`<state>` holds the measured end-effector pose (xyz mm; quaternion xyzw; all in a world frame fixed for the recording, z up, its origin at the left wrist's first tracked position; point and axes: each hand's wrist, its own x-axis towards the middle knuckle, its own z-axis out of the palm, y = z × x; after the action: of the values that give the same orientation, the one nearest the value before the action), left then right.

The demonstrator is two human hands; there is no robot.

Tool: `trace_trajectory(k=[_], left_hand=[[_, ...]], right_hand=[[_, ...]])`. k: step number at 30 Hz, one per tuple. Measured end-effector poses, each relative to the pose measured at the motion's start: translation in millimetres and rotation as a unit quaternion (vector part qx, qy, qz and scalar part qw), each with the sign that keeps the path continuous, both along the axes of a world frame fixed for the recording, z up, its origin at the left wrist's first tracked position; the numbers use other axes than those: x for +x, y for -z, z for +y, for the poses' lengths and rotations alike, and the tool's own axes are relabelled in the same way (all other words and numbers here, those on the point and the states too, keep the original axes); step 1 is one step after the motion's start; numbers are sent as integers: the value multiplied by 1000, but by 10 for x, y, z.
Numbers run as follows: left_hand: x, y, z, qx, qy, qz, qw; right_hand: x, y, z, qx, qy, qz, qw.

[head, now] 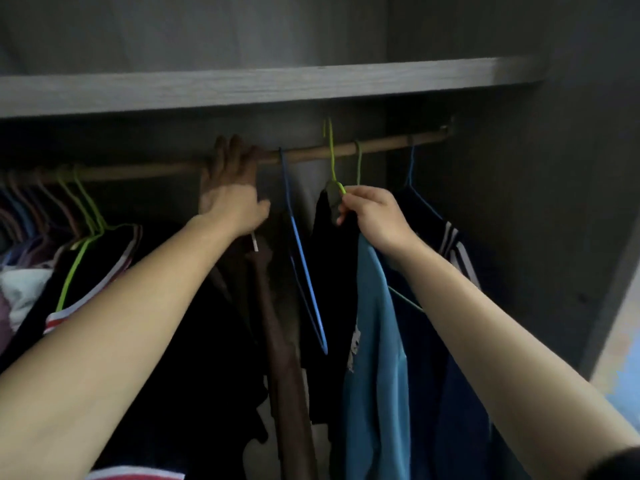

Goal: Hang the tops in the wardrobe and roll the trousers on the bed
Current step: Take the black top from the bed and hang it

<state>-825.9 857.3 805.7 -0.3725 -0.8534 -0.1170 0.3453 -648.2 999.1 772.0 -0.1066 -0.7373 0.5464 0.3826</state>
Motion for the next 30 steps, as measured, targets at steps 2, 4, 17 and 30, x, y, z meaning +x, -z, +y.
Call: trace_trajectory(k=[2, 4, 17, 30], left_hand=[[-66, 58, 50, 0, -14, 3, 1000], [-95, 150, 112, 20, -23, 24, 999], [-82, 179, 52, 59, 10, -19, 998], [1446, 2026, -1056, 140, 92, -42, 985]], right_hand=[[-233, 51, 111, 31, 6, -33, 999], [-398, 274, 211, 51, 19, -59, 997], [-92, 904, 73, 166, 116, -103, 974], [1085, 1940, -944, 307, 295, -110, 898]])
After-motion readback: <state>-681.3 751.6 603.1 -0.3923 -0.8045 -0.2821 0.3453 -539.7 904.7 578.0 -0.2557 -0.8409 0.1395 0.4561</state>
